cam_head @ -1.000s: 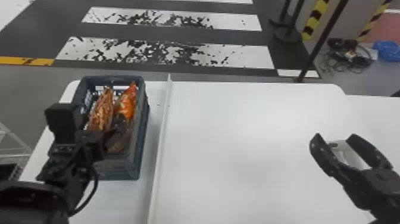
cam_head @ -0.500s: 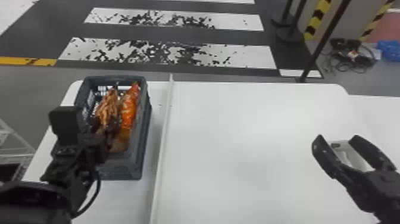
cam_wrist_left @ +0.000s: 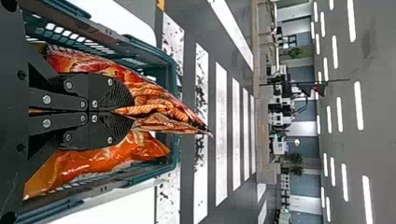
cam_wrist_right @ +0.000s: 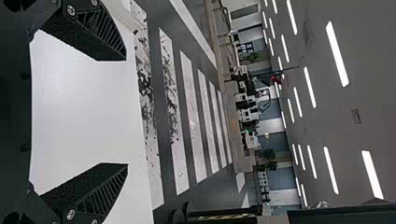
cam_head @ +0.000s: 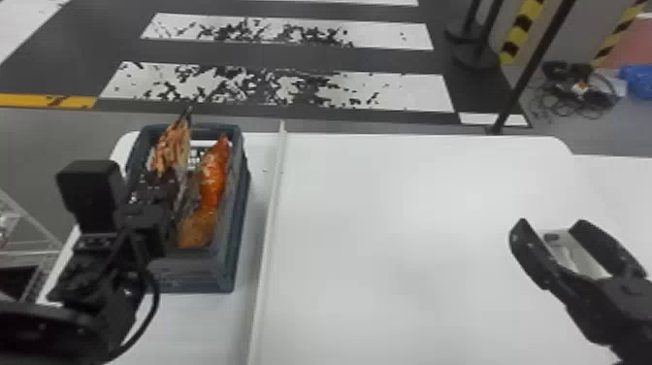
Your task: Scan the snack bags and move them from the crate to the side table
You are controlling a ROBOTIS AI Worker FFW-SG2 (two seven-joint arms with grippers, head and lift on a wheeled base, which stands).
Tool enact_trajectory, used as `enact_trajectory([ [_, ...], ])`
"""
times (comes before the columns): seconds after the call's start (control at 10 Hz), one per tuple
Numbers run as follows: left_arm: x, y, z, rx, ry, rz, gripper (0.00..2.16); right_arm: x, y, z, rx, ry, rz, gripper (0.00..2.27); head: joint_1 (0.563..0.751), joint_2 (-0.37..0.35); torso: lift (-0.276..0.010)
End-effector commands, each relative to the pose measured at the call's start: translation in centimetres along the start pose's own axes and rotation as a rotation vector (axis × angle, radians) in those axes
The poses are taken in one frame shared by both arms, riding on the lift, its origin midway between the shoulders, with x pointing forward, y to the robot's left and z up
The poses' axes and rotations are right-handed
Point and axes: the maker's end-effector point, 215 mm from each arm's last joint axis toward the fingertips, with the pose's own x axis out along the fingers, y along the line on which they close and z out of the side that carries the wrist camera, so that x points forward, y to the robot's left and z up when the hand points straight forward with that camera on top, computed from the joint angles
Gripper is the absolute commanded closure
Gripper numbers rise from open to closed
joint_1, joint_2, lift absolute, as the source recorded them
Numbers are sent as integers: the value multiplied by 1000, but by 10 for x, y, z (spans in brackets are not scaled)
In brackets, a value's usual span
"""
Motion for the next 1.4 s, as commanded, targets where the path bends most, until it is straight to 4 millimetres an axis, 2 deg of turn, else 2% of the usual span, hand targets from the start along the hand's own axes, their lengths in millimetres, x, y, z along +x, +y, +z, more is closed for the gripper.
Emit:
enact_trajectory([
  [0.0, -14, -7, 24, 3, -48, -12, 1416, 0, 1, -1, 5, 0, 0, 117, 695, -26, -87],
  [0.1, -25, -12, 38, 2, -74, -24, 1416, 0, 1, 0, 4, -2, 0, 117, 695, -33, -87],
  [0.4, -74, -38, 99, 37, -189, -40, 1413, 0, 1, 1, 8, -6, -2, 117, 695, -68, -87],
  [0.7, -111, -56, 144, 44, -276, -89, 1409, 0, 0, 1, 7, -6, -3, 117, 695, -116, -87],
  [0.8, -113, -66, 148, 18, -286, -151, 1409, 0, 1, 1, 6, -6, -1, 117, 695, -124, -87],
  [1.0, -119, -101, 152, -134, -298, -448, 1406, 0, 2, 2, 6, -7, 0, 117, 695, -175, -87],
  [1.1, -120, -120, 143, -189, -276, -563, 1406, -1, 1, 3, 3, -7, -1, 117, 695, -205, -87],
  [1.2, -130, -142, 141, -300, -256, -720, 1406, -3, 0, 2, 1, -3, -3, 117, 695, -218, -87],
  [1.3, -136, -159, 129, -435, -197, -860, 1406, -3, 0, 3, 0, -4, -2, 117, 695, -254, -87],
])
